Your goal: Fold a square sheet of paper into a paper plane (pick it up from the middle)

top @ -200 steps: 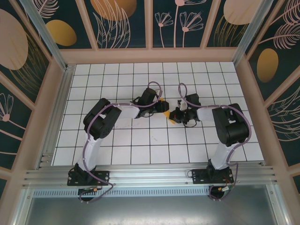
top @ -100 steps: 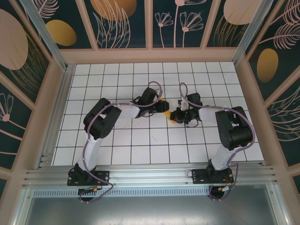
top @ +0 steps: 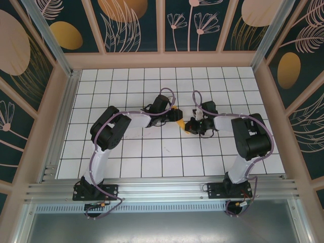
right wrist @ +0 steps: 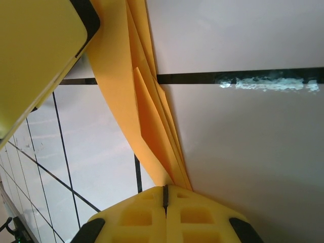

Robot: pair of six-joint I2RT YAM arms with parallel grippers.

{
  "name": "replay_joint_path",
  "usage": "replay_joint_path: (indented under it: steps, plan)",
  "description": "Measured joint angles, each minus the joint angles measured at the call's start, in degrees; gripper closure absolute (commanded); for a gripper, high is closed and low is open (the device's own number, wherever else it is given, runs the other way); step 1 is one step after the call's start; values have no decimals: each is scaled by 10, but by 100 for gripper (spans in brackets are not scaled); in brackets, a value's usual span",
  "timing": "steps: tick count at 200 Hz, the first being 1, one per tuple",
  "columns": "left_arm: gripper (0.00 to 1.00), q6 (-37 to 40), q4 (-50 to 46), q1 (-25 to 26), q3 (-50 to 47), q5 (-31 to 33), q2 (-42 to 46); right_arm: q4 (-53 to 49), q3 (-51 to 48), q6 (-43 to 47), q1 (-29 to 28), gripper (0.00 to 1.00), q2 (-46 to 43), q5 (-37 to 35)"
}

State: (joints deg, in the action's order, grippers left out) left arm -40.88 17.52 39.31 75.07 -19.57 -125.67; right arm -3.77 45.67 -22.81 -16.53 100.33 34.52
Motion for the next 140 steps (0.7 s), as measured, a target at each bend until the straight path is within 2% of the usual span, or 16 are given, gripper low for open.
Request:
replay_joint_path:
  steps: [80,140]
  plan:
    - [54,2,-8,0,7,-9,7,36,-18,-2,24,100,10,51]
    - [62,-23,36,0,-5,-58,54,47,-21,-12,33,100,17,71]
